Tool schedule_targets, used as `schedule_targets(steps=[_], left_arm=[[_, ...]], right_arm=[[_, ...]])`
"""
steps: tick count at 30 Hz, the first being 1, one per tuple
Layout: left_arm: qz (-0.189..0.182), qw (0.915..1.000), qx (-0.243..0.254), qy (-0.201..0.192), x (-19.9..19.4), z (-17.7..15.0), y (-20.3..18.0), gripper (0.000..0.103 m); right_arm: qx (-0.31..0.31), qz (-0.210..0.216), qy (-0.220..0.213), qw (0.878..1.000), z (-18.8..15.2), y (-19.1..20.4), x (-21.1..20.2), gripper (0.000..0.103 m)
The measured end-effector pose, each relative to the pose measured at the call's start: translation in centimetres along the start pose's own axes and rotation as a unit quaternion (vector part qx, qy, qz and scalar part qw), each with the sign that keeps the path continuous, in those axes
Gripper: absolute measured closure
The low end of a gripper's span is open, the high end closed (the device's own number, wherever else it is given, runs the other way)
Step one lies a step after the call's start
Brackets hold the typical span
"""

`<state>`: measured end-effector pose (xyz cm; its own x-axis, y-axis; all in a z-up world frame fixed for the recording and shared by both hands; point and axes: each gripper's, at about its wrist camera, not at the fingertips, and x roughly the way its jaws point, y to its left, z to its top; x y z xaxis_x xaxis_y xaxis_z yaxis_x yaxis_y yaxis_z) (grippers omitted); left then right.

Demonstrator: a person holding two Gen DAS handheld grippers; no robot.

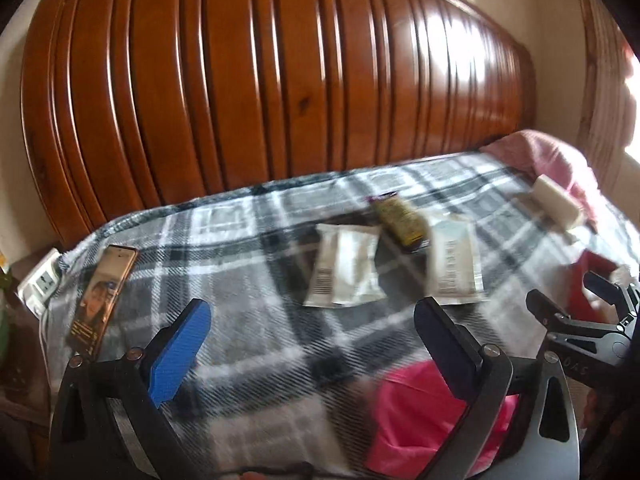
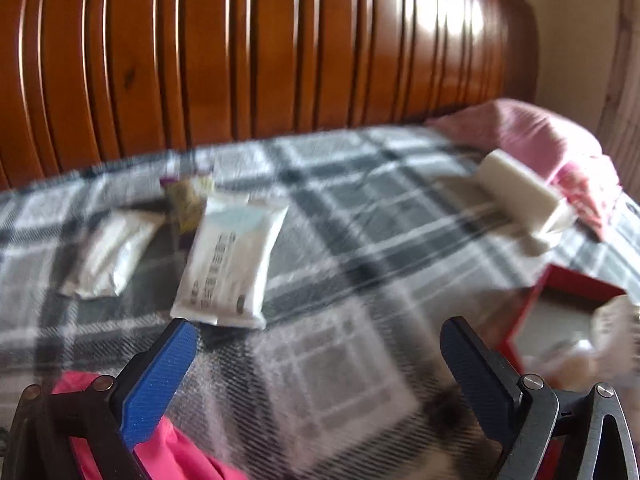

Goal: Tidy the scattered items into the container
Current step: 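Move both grippers back toward the white packets on the blanket, then grasp the white wipes packet with the right gripper while the left gripper grasps a white barcode packet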

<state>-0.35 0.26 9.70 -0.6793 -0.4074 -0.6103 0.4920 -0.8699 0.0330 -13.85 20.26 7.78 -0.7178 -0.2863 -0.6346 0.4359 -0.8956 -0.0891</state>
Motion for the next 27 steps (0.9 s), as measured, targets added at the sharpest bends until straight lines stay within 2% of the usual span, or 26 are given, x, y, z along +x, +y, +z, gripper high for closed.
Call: schedule_targets(steps=[4,11,12,14,15,16,19,20,21,23,27], left_arm=[[-0.002,0.9998,0.016,0.015,3.0,-0.4,0.0,0.000],[0.011,0.9987,0.043,0.026,6.6,-0.2,-0.7,0.000],[0.014,0.9986,0.044,0.027,6.7,0.1,-0.8,0.000],[0.011,0.9990,0.038,0.021,6.8,0.6,-1.1,0.000],[0.006,0.9993,0.033,0.018,6.9,0.9,-1.2,0.000],[0.002,0.9994,0.031,0.016,7.1,1.3,-1.3,0.000],[0.002,0.9994,0.029,0.017,8.3,2.5,-1.6,0.000],[0.006,0.9993,0.032,0.021,8.9,2.8,-1.8,0.000],[0.010,0.9989,0.036,0.029,9.8,3.0,-2.1,0.000],[0.014,0.9978,0.043,0.047,11.5,3.2,-2.7,0.000],[-0.002,0.9973,0.018,0.071,14.5,3.6,-3.7,0.000]], right_arm=[[-0.001,0.022,0.022,1.000,0.6,1.5,4.1,0.002],[0.008,0.047,0.049,0.998,4.3,3.5,11.1,0.002],[0.012,0.049,0.060,0.997,4.5,3.6,12.5,0.001],[0.015,0.065,0.122,0.990,4.3,3.9,16.0,0.000],[0.013,0.068,0.138,0.988,4.0,4.0,17.1,0.000],[0.010,0.067,0.128,0.989,3.8,4.0,17.1,0.002],[0.010,0.081,0.106,0.991,3.2,2.7,15.9,0.025],[0.012,0.086,0.099,0.991,2.7,1.7,15.5,0.035],[0.012,0.093,0.093,0.991,2.3,0.8,15.2,0.040],[0.016,0.101,0.089,0.991,1.6,-1.0,14.5,0.040],[-0.008,0.076,0.082,0.994,0.1,-3.3,13.3,0.041]])
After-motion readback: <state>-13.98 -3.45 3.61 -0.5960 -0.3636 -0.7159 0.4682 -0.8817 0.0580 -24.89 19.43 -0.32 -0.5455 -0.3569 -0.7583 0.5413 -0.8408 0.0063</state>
